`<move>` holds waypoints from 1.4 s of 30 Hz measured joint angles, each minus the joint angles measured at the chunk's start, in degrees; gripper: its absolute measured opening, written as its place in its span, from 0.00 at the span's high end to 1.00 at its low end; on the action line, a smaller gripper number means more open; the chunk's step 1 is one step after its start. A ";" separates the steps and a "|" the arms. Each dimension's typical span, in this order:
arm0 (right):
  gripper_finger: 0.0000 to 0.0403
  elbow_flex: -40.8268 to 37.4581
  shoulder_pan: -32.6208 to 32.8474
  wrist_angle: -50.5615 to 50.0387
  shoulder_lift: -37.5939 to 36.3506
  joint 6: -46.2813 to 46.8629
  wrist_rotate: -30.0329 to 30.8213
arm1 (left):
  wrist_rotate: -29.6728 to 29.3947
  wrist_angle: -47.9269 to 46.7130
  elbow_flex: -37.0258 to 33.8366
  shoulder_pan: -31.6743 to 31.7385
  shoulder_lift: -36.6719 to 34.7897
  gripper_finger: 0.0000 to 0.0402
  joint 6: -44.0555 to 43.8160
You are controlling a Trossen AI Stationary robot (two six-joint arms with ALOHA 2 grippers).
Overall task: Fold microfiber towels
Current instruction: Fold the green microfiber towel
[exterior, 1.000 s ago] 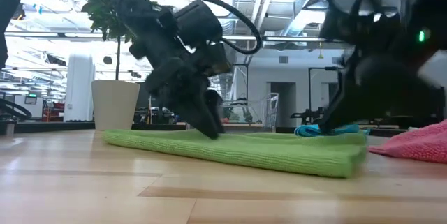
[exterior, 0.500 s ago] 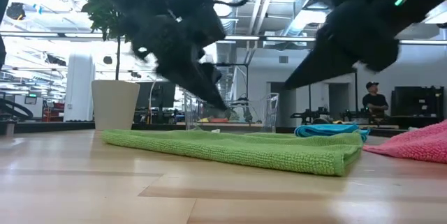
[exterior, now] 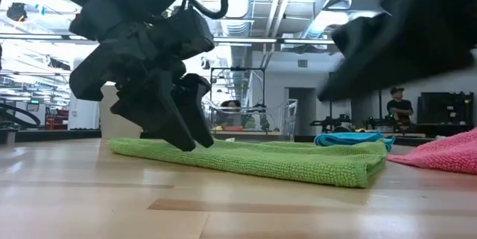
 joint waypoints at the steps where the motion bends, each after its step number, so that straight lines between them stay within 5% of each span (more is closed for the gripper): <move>1: 0.71 0.00 0.13 1.70 0.90 0.39 -0.98 | -0.12 -0.02 0.00 -0.01 0.00 0.43 -0.30; 13: 0.71 0.72 0.78 9.30 10.75 8.65 -4.45 | -0.14 -1.70 0.39 -1.37 -0.59 0.43 -5.25; 26: 0.69 0.43 2.90 4.30 -3.71 0.21 -3.47 | -8.35 3.18 0.50 -7.76 -8.23 0.43 -6.30; 35: 0.48 2.72 3.80 4.35 4.04 -0.49 -3.25 | -13.38 3.14 0.04 -8.28 -8.17 0.43 -6.17; 42: 0.47 3.78 3.78 4.18 10.15 1.00 -2.10 | -14.59 3.25 0.04 -8.25 -8.17 0.43 -8.31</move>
